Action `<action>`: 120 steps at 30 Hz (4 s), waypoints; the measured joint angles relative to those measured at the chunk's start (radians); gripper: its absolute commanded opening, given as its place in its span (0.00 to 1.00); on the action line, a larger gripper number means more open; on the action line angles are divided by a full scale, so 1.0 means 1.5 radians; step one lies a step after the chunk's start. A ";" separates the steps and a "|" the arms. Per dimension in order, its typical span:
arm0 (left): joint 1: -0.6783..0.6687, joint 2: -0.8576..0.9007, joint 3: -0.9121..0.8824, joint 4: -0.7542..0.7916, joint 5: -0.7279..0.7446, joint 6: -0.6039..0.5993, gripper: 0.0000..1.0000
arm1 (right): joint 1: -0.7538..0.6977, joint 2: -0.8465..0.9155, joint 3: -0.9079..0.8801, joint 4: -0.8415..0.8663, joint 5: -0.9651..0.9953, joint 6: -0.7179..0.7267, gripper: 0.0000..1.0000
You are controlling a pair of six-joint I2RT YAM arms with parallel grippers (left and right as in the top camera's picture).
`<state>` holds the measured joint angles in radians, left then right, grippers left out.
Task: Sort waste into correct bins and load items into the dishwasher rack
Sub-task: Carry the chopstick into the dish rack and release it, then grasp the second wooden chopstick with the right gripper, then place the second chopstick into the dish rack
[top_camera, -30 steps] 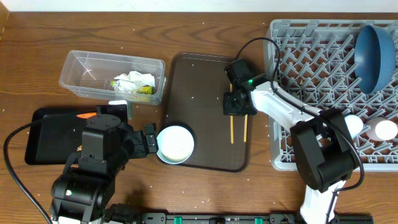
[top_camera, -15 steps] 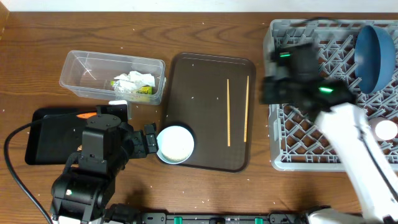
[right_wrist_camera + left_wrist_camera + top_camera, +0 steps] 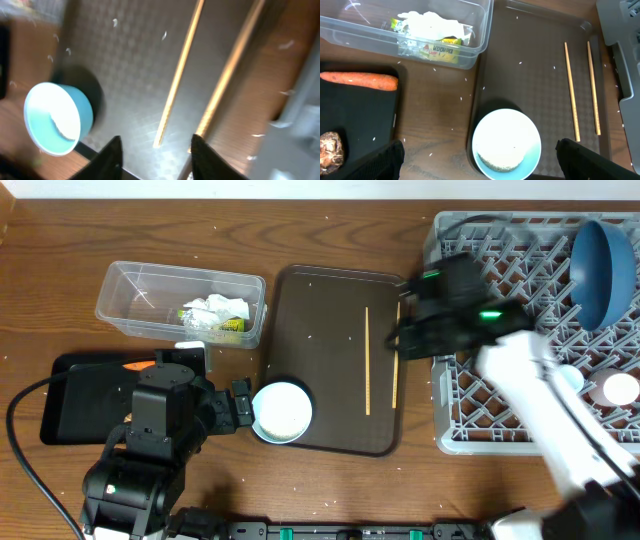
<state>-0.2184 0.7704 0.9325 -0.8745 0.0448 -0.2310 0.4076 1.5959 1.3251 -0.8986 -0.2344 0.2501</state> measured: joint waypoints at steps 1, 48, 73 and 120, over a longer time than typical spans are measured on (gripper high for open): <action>0.000 0.000 0.000 0.000 0.000 0.000 0.98 | 0.030 0.026 0.000 0.007 0.023 0.027 0.47; 0.000 0.000 0.000 0.000 0.000 0.000 0.98 | -0.161 -0.073 -0.001 -0.016 0.187 -0.048 0.01; 0.000 0.000 0.000 0.000 0.000 0.000 0.98 | 0.051 -0.009 -0.002 -0.018 0.119 0.059 0.36; 0.000 0.000 0.000 -0.001 0.000 0.000 0.98 | -0.056 -0.046 0.001 0.048 0.164 0.002 0.01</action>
<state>-0.2184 0.7708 0.9325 -0.8753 0.0448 -0.2310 0.3229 1.5276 1.3270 -0.8272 0.0109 0.2535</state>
